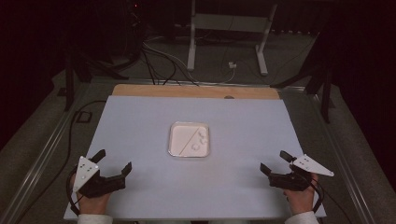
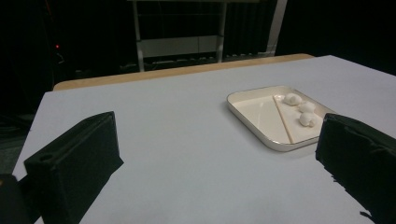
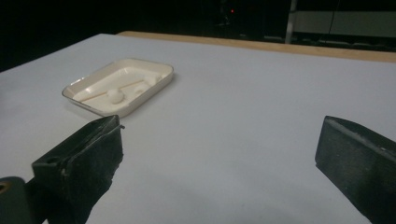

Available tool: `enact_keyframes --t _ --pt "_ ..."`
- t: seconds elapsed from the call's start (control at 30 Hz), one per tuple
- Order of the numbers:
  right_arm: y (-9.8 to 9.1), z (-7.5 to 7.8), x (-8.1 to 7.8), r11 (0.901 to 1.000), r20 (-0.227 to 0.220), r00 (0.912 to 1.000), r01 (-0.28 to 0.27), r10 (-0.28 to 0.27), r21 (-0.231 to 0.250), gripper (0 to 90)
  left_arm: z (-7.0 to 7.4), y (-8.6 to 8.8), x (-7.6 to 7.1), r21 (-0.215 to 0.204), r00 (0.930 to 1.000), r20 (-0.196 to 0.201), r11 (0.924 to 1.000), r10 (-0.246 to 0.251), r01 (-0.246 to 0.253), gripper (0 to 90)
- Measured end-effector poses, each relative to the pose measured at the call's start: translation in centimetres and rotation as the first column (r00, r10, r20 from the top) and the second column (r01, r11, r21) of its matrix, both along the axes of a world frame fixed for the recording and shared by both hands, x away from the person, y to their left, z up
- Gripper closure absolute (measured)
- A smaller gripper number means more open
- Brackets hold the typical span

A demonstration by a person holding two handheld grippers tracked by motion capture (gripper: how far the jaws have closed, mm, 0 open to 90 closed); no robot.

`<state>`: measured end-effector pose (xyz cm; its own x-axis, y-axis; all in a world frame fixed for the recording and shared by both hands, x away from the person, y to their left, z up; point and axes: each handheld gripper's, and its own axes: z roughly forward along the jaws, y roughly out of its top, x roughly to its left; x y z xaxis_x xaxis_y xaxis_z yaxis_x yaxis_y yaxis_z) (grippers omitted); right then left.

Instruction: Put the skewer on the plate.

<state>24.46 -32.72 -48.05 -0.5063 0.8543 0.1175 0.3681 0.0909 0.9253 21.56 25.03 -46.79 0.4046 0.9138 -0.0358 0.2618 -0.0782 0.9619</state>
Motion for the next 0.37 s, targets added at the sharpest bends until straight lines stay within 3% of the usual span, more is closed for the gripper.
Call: enact_keyframes --t 0.13,0.37 --pt "0.1 -0.15 0.19 1.0 -0.028 0.9996 0.004 -0.004 -0.006 0.7 -0.09 0.15 -0.02 -0.007 1.0 -0.003 1.0 0.007 -0.007 0.7" --pt "-0.03 -0.32 0.24 0.9997 -0.036 0.9992 0.016 -0.016 -0.021 0.7 -0.25 0.13 0.17 -0.011 0.9996 -0.02 0.9998 0.019 -0.019 0.7"
